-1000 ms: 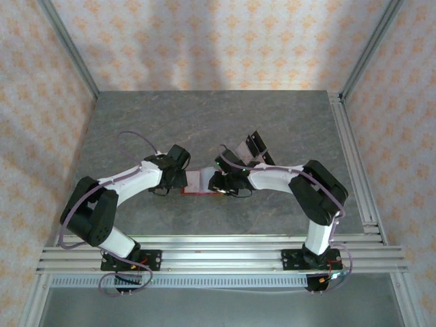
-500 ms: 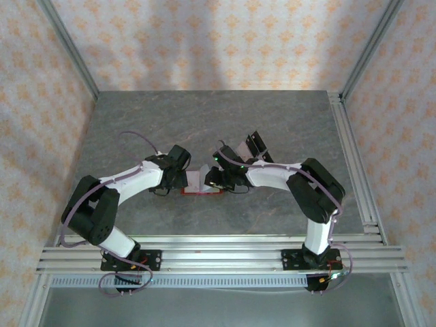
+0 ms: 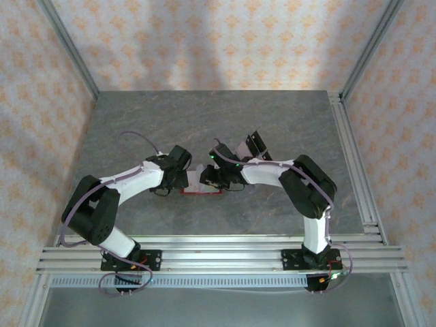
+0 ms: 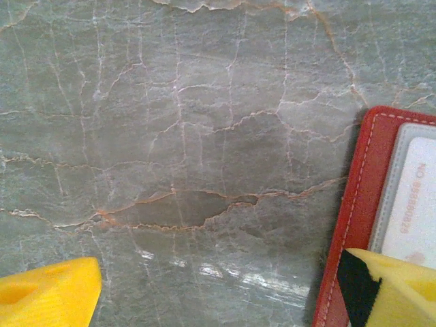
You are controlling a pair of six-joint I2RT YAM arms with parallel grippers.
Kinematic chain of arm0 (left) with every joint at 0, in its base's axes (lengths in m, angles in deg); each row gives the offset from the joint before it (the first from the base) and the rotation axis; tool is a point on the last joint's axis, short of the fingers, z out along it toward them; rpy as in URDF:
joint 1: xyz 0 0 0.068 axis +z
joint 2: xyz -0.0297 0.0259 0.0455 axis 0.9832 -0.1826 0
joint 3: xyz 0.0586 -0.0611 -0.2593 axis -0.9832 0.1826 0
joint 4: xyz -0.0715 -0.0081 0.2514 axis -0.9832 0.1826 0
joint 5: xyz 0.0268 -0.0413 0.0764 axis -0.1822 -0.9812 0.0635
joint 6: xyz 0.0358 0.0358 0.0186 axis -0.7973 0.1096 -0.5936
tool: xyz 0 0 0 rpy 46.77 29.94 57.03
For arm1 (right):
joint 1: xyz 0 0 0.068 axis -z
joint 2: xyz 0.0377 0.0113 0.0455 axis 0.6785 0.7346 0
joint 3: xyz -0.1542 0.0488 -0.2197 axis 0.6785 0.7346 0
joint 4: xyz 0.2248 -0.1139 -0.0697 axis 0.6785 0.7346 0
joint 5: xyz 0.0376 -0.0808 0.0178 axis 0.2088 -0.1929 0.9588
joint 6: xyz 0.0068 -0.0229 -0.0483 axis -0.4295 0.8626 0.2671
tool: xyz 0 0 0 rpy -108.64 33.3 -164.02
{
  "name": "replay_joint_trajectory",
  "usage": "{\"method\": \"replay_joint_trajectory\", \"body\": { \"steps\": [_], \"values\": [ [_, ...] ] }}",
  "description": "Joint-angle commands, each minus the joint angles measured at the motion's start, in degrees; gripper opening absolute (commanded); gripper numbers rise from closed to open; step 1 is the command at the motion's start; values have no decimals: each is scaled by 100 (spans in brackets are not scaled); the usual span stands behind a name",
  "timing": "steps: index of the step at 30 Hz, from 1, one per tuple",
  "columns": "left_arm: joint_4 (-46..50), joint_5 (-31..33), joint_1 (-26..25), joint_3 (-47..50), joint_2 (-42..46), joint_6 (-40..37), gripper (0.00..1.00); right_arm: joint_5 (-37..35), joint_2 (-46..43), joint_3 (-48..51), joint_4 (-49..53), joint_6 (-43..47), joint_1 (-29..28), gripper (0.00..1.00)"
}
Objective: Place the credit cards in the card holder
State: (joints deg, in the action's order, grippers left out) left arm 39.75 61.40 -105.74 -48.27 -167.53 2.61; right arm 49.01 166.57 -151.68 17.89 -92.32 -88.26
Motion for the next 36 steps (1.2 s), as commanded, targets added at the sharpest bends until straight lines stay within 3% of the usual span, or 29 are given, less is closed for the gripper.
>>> {"method": "replay_joint_trajectory", "body": {
  "steps": [1, 13, 24, 36],
  "values": [
    [38, 148, -37, 14, 49, 26, 91, 136, 212, -327, -123, 37, 28, 29],
    [249, 635, 84, 119, 169, 299, 91, 175, 374, -814, 142, 186, -60, 29],
    [-72, 435, 130, 117, -268, 26, 92, -215, -190, -835, 793, 705, 298, 29],
    [-191, 384, 104, 234, -317, 43, 92, -217, 19, -896, 1002, 888, 467, 36]
  ]
}}
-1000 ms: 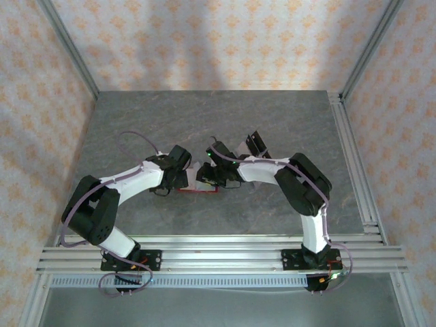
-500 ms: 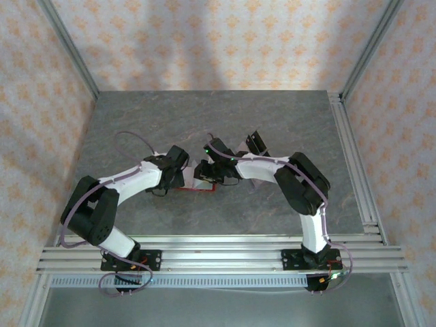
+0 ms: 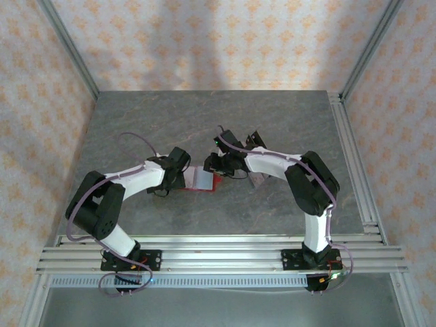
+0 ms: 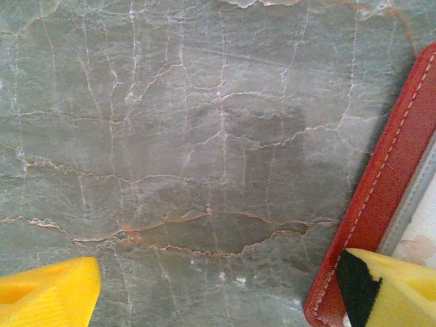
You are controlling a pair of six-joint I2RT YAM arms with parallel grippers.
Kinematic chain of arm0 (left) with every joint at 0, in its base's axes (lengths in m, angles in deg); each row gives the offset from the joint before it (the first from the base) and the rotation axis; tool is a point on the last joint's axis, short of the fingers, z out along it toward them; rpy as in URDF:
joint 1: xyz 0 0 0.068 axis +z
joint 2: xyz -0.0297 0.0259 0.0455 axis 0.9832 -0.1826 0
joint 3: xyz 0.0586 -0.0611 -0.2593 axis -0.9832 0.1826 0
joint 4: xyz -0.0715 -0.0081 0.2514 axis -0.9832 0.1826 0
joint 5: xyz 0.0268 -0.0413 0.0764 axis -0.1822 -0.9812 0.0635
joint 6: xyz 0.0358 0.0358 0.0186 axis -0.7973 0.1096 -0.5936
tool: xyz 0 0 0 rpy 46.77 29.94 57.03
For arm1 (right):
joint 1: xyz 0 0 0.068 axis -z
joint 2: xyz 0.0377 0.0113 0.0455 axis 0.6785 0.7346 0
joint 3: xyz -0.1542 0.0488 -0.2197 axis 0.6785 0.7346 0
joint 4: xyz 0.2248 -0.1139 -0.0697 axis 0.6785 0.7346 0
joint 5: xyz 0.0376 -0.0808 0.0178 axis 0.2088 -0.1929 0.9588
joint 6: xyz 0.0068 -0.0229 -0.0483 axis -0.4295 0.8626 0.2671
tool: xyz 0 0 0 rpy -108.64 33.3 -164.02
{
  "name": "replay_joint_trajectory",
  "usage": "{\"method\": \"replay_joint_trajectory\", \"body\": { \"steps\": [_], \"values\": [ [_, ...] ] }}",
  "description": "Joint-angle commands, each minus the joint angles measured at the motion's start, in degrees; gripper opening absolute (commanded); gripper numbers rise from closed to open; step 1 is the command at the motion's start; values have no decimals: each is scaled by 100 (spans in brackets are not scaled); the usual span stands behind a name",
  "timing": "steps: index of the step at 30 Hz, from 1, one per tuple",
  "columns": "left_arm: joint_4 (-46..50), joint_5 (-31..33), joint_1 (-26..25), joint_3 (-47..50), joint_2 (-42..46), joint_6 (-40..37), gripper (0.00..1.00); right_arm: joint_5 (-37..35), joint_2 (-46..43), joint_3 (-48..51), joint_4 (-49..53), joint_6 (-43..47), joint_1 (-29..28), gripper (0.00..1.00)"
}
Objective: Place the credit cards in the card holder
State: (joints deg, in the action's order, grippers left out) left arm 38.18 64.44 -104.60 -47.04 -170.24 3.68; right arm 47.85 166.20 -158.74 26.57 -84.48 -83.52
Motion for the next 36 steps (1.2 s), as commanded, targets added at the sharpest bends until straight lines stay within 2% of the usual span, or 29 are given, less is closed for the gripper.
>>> {"method": "replay_joint_trajectory", "body": {
  "steps": [1, 18, 29, 36],
  "values": [
    [-40, 70, -10, 114, -39, -57, 91, -102, 75, -192, 123, 104, -8, 36],
    [-101, 47, -14, 180, -47, -73, 91, 55, 544, -330, -78, -46, -178, 36],
    [-120, 20, -19, 216, 28, -56, 91, 84, 398, -341, -185, -144, -314, 32],
    [493, 616, 207, 99, 831, 126, 92, 205, 515, -741, -120, -193, -514, 33]
  ]
}}
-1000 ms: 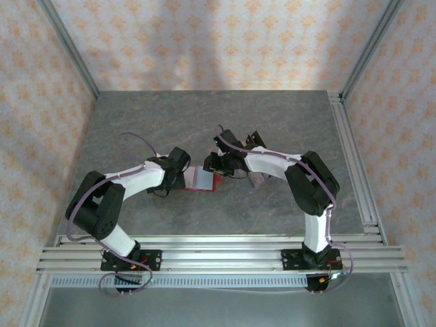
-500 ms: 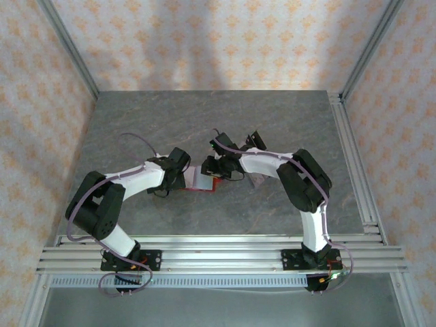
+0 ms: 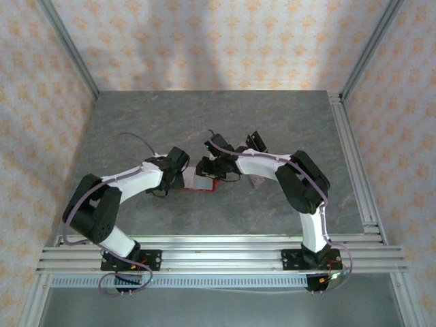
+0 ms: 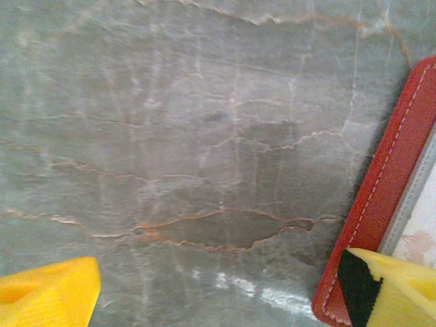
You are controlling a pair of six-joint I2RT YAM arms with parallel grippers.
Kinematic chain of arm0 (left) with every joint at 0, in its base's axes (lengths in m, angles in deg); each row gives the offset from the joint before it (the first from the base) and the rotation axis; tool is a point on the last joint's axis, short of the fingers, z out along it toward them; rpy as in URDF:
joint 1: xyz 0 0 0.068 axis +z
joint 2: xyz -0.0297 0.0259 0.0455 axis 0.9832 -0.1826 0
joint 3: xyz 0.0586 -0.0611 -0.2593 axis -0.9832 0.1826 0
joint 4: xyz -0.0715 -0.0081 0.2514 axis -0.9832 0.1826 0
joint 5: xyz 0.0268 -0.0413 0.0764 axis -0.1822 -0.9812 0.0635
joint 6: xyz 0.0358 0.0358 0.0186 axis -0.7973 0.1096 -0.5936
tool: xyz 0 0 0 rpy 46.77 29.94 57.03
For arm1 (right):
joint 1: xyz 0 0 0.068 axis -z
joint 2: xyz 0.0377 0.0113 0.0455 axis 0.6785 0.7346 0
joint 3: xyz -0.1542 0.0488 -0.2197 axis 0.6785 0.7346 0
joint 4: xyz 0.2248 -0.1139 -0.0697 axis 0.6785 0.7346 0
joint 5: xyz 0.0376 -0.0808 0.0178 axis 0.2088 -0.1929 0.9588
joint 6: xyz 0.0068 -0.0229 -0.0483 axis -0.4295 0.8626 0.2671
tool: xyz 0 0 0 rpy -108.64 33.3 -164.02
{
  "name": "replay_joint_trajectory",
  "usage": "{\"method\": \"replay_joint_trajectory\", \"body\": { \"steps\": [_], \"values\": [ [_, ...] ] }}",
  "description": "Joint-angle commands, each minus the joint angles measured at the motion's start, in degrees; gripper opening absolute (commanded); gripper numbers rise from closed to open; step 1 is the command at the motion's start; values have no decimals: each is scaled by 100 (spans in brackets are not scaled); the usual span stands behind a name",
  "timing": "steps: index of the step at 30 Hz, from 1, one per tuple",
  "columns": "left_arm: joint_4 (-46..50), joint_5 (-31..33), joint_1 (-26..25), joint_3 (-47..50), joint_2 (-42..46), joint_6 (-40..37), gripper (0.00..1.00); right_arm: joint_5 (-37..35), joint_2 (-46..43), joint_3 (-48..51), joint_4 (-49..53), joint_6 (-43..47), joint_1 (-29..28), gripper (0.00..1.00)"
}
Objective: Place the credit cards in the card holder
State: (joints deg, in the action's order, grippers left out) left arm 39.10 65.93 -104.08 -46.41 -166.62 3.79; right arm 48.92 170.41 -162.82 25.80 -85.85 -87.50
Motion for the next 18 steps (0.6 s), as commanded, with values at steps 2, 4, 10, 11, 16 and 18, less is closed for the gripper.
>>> {"method": "replay_joint_trajectory", "body": {
  "steps": [2, 4, 10, 11, 16, 18],
  "values": [
    [535, 541, 257, 22, 754, 141, 92, 115, 268, -557, 28, -56, -184, 33],
    [650, 589, 328, -27, 960, 137, 92, 127, 475, -764, 41, -92, -228, 33],
    [808, 594, 359, -122, 1187, 153, 92, 310, 1145, -1365, 28, -231, -286, 33],
    [819, 562, 359, -140, 1189, 148, 92, 318, 1153, -1443, 65, -194, -285, 33],
    [681, 417, 359, -161, 1176, 21, 92, 339, 529, -1396, 170, -15, -135, 35],
    [622, 345, 359, -183, 1123, -66, 92, 311, 76, -1166, 155, 17, -38, 36]
  ]
}}
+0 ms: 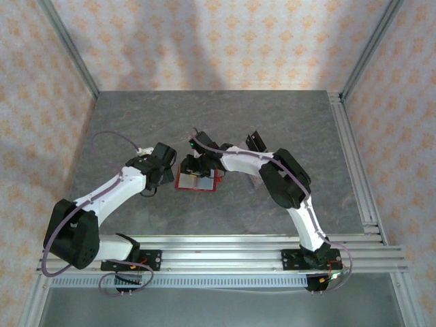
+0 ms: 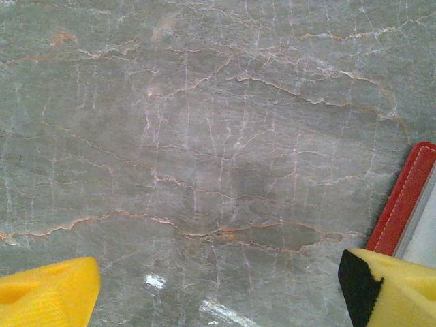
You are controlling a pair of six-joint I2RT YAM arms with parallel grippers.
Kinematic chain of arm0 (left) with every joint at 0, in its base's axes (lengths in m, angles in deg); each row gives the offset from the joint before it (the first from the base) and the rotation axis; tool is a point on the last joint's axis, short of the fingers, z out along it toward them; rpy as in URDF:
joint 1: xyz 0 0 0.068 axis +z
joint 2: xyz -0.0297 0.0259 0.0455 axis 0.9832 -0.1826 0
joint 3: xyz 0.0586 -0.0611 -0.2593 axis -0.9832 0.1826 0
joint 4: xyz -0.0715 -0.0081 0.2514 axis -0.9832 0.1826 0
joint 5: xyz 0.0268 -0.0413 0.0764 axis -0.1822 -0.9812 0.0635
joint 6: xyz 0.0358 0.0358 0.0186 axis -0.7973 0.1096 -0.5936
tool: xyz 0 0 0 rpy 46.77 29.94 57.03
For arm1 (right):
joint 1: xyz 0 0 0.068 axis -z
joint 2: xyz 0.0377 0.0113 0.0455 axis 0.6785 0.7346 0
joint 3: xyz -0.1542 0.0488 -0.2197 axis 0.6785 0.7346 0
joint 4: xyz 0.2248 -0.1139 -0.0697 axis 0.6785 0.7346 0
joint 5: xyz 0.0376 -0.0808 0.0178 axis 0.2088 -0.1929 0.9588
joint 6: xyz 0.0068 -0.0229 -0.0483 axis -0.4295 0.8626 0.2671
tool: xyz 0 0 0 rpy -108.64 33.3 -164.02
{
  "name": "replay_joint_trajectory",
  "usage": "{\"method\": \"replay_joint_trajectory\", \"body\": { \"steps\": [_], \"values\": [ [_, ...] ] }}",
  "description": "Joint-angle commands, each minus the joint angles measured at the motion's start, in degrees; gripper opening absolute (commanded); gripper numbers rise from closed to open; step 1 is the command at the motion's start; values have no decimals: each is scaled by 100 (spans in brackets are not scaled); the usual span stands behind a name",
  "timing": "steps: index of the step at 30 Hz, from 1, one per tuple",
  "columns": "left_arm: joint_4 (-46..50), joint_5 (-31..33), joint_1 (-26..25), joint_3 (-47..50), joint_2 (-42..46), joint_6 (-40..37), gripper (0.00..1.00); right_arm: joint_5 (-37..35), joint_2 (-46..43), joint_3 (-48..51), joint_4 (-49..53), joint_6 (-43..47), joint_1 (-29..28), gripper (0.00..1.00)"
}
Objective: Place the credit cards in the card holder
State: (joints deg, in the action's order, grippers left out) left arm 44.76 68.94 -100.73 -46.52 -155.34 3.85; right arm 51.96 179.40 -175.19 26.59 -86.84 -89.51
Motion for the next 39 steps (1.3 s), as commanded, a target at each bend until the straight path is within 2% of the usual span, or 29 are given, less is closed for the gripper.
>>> {"method": "replay_joint_trajectory", "body": {
  "steps": [1, 4, 7, 11, 15, 21, 31, 39],
  "values": [
    [1, -2, 26, -191, -50, -122, 92, 15, -1030, 166, 124, 150, 228, 36],
    [-130, -218, -21, -276, -251, -264, 92, -53, -1612, 477, 454, 367, 429, 37],
    [-220, -255, -209, -437, -555, -357, 92, -444, -2153, 844, 1135, 785, 712, 37],
    [-246, -116, -541, -698, -1127, -429, 92, -1372, -2608, 1110, 2301, 1652, 1075, 37],
    [-257, 11, -645, -751, -1529, -366, 92, -2480, -2811, 1169, 3246, 2463, 1161, 37],
    [-345, 94, -649, -545, -1634, -285, 92, -3367, -2904, 1376, 3687, 2870, 1163, 36],
    [-406, 75, -646, -468, -1696, -241, 92, -3910, -2778, 1627, 3786, 3013, 1153, 35],
    [-424, 71, -649, -445, -1704, -229, 92, -3644, -2613, 1726, 3633, 3000, 1153, 33]
  ]
}}
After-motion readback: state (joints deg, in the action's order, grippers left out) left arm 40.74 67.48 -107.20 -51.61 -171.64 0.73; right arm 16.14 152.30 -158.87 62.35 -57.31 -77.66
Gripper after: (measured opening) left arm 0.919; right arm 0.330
